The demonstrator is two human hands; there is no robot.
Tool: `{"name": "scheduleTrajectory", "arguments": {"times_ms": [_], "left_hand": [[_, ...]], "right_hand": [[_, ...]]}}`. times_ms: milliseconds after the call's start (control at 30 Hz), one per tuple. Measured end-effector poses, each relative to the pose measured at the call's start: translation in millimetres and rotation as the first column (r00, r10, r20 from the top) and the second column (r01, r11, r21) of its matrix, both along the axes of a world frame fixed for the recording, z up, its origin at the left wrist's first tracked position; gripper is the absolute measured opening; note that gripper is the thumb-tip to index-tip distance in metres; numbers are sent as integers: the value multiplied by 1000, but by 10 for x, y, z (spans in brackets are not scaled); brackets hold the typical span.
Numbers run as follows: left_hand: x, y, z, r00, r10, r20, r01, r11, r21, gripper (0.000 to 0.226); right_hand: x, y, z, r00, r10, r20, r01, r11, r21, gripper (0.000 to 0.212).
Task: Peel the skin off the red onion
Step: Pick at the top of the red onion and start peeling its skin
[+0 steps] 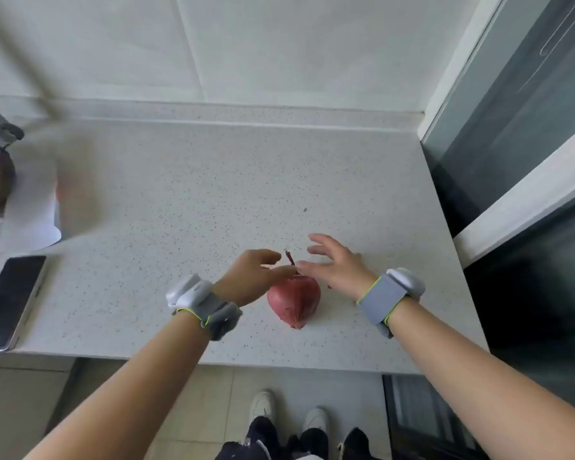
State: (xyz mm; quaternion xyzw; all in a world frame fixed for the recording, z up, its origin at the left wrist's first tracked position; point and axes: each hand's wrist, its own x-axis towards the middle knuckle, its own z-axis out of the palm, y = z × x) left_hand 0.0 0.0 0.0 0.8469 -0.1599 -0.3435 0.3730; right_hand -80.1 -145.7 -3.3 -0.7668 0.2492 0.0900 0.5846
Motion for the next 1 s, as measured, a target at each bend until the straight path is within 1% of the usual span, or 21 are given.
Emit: {"name": "scheduleTrajectory", "arguments": {"times_ms": [67, 133, 200, 233, 300, 333, 400, 500, 533, 600, 633, 667, 733, 767, 900, 1000], "left_hand": [[-10, -30, -69, 996, -91, 27, 88, 991, 99, 37], [-20, -44, -114, 995, -103, -5, 102, 983, 150, 36], [25, -48, -146, 994, -35, -107, 50, 989, 140, 39], [54, -42, -159, 984, 20, -176, 1, 993, 119, 40], [75, -45, -163, 956, 118, -267, -94, 990, 101, 40], [79, -55, -174, 946, 148, -288, -120, 986, 112, 40], [75, -84, -170, 939, 181, -293, -148, 980, 131, 38], [103, -106, -152, 931, 246, -271, -224, 969, 109, 30], [119, -116, -143, 927, 280, -248, -266, 960, 88, 25], [136, -135, -146, 912, 356, -202, -357, 933, 33, 21], [138, -149, -165, 913, 382, -146, -383, 923, 23, 22], [129, -162, -174, 916, 394, -69, -393, 919, 31, 25], [106, -186, -189, 919, 389, 68, -392, 919, 44, 29], [98, -189, -192, 920, 377, 106, -383, 922, 46, 29], [100, -166, -195, 931, 297, 211, -307, 952, 17, 22], [92, -147, -220, 938, 194, 287, -222, 973, 68, 26]], "right_hand": [[20, 56, -41, 994, 46, -94, -50, 998, -33, 70], [-8, 108, -95, 976, 92, -198, -103, 994, -47, 70], [8, 108, -132, 960, 93, -265, -106, 994, -36, 73], [21, 98, -142, 949, 95, -301, -108, 994, -25, 77], [47, 110, -167, 922, 135, -363, -148, 989, -8, 85], [62, 129, -186, 916, 156, -370, -168, 986, -1, 86], [104, 165, -225, 929, 154, -337, -167, 986, -10, 87], [174, 198, -252, 943, 139, -303, -172, 981, -85, 95], [203, 211, -268, 949, 130, -286, -172, 977, -127, 92], [247, 254, -303, 973, 72, -221, -128, 959, -253, 76], [257, 286, -315, 981, 36, -193, -97, 944, -317, 68], [260, 318, -331, 987, 8, -162, -68, 926, -372, 65], [257, 367, -389, 995, -16, -97, -28, 897, -441, 75], [255, 386, -413, 998, -23, -65, -11, 881, -473, 79], [263, 419, -453, 999, -42, 3, 37, 831, -555, 87], [249, 439, -477, 999, -27, 26, 37, 823, -566, 85]]}}
